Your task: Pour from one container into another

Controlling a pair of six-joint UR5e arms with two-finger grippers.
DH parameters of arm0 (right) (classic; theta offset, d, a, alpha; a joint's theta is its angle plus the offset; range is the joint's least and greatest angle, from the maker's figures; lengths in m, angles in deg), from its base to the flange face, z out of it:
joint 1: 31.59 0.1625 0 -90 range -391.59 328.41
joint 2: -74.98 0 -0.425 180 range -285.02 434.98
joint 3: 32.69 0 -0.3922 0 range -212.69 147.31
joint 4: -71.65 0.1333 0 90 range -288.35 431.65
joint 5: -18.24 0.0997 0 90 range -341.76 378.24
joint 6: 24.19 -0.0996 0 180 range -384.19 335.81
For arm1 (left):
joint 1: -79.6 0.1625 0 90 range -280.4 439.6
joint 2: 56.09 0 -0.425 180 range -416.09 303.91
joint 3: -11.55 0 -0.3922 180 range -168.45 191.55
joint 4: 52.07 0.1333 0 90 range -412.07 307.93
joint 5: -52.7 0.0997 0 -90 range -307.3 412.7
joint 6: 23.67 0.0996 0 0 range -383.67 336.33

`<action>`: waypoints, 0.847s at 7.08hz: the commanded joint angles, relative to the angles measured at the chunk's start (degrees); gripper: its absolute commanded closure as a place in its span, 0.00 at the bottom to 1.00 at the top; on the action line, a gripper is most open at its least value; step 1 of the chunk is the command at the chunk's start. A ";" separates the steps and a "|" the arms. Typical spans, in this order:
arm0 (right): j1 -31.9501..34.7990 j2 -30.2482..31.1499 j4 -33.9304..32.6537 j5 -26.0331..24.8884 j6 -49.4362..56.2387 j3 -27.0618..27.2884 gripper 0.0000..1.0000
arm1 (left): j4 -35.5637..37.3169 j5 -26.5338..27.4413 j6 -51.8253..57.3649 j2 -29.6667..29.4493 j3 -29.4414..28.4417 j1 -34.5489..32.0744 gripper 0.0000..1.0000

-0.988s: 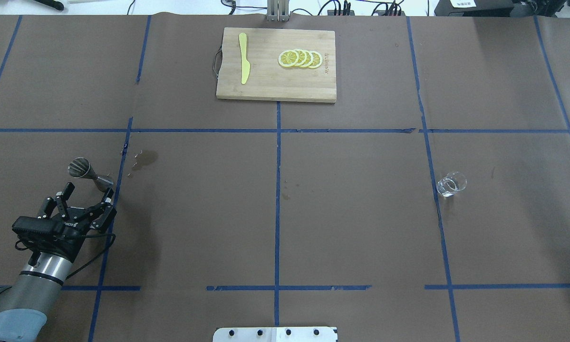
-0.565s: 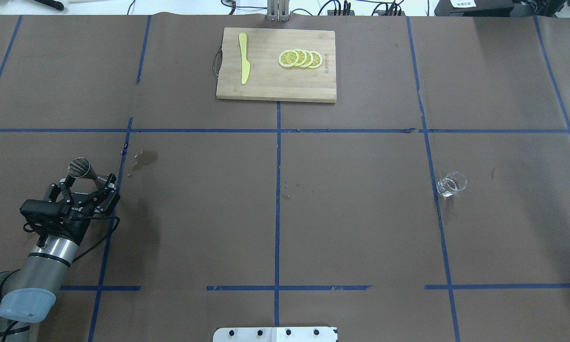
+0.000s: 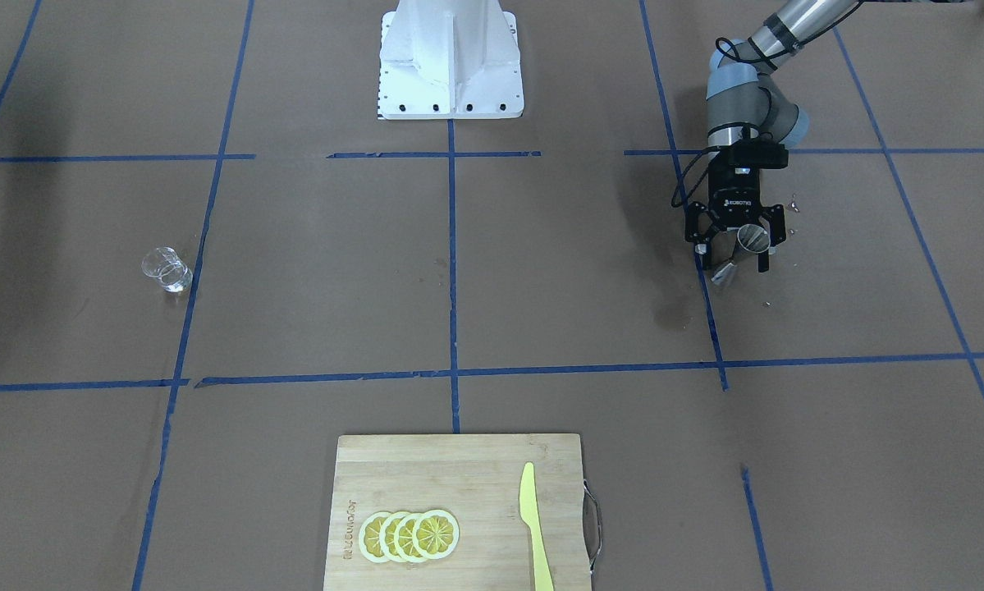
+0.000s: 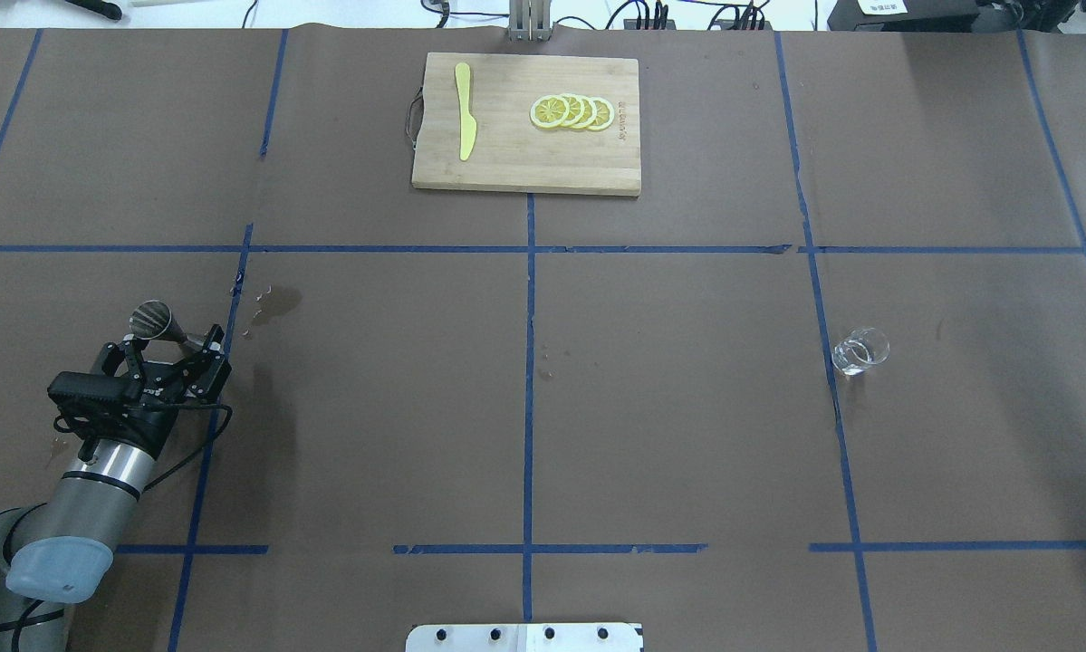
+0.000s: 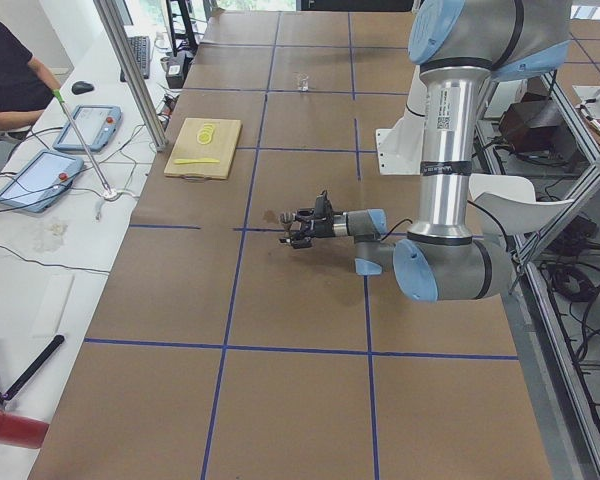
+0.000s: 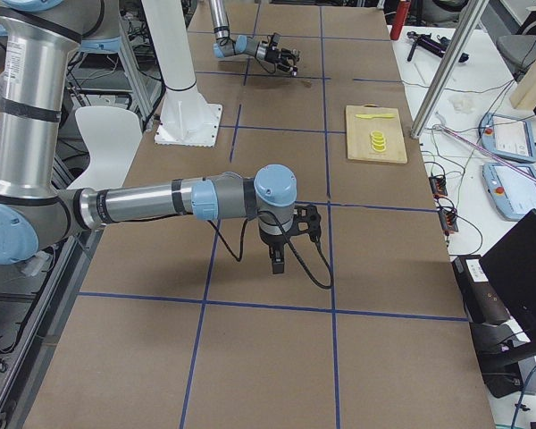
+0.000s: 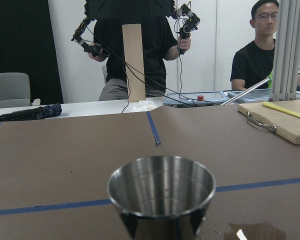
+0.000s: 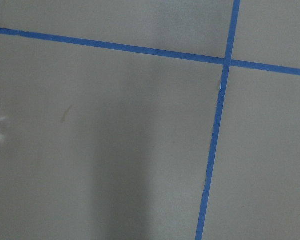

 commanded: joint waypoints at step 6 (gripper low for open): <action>0.00 0.00 -0.09 0.00 -0.07 0.17 0.00 | -0.60 -0.30 0.03 0.33 0.55 -0.26 0.32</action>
